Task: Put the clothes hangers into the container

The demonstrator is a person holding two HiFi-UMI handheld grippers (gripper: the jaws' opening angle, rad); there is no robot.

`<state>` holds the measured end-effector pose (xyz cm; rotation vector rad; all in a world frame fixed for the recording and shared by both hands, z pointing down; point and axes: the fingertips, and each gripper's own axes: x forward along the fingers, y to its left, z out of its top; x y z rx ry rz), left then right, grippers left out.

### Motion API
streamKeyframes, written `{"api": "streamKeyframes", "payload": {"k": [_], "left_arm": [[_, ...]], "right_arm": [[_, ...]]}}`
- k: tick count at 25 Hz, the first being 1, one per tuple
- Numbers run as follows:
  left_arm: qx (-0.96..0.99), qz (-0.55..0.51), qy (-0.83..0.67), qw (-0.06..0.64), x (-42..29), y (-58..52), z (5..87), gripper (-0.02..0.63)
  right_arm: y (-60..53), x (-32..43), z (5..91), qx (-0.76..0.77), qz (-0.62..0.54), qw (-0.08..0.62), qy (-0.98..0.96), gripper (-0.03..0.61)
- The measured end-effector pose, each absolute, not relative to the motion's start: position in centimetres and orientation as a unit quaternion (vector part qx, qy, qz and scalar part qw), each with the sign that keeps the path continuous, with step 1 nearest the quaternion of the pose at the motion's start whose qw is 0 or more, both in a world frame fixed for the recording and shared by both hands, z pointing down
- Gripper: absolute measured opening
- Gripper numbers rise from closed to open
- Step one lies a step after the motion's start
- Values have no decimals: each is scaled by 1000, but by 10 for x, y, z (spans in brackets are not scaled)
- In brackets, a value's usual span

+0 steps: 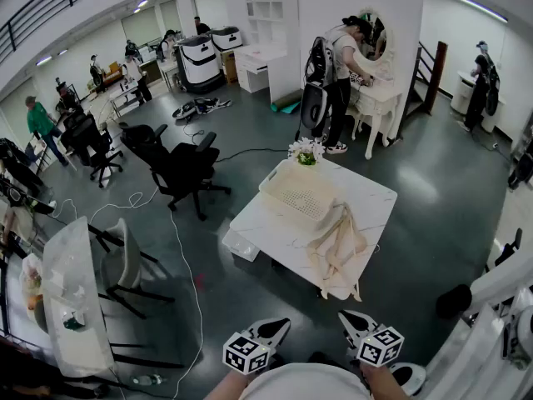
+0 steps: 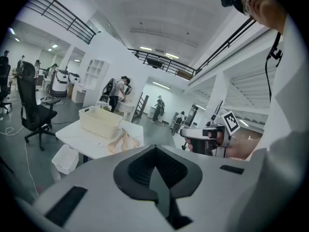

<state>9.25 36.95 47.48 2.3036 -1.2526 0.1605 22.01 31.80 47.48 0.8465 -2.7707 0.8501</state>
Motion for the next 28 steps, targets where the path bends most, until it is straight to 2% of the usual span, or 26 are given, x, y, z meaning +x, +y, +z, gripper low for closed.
{"api": "streamKeyframes", "payload": {"k": [28], "left_arm": [[823, 23, -505, 259, 131, 353, 475, 8]], "right_arm": [[298, 259, 490, 236, 276, 81, -928, 18]]}}
